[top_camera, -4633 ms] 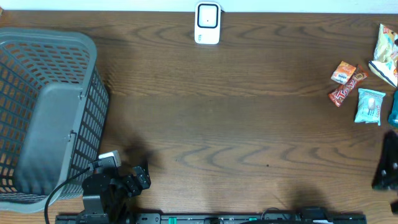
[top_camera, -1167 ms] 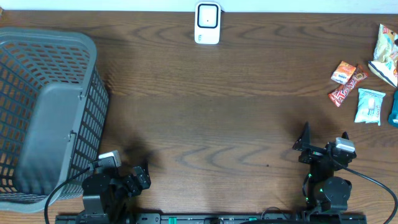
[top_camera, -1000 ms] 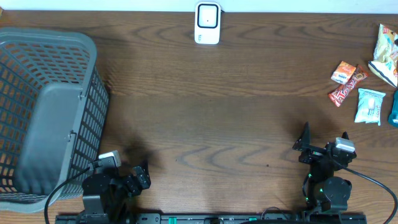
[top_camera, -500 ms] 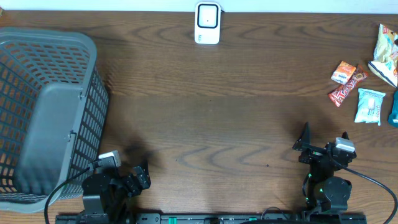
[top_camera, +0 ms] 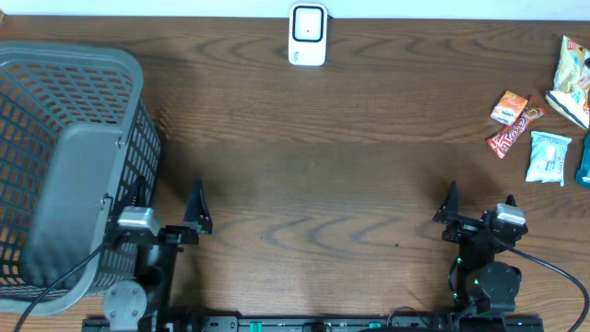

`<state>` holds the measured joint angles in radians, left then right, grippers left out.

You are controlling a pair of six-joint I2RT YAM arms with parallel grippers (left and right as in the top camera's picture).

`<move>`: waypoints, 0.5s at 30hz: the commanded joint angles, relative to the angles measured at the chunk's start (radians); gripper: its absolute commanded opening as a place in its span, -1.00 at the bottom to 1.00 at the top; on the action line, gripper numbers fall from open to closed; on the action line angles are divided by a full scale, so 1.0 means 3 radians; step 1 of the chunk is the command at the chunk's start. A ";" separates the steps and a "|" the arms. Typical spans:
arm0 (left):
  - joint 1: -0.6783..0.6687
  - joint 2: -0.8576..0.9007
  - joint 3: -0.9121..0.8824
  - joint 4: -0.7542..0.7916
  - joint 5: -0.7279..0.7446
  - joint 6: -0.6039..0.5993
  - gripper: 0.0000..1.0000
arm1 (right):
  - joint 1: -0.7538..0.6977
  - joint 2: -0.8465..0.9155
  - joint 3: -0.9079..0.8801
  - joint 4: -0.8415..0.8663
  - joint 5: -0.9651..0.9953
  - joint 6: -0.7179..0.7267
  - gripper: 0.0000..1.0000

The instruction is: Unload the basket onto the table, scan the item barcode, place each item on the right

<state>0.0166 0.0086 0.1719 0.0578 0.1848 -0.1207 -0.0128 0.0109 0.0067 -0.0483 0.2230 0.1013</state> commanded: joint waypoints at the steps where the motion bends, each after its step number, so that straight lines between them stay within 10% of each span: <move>1: -0.0001 -0.0020 -0.0235 -0.0037 -0.0140 0.0403 0.96 | -0.0020 -0.0017 -0.0004 -0.0015 -0.0017 -0.0032 0.99; 15: -0.0004 -0.0023 -0.0559 -0.0426 -0.0478 0.0725 0.95 | -0.0020 -0.0017 -0.0004 -0.0015 -0.0017 -0.0032 0.98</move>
<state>0.0166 0.0109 0.0158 -0.0238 0.0708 0.0578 -0.0128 0.0109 0.0067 -0.0483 0.2203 0.1013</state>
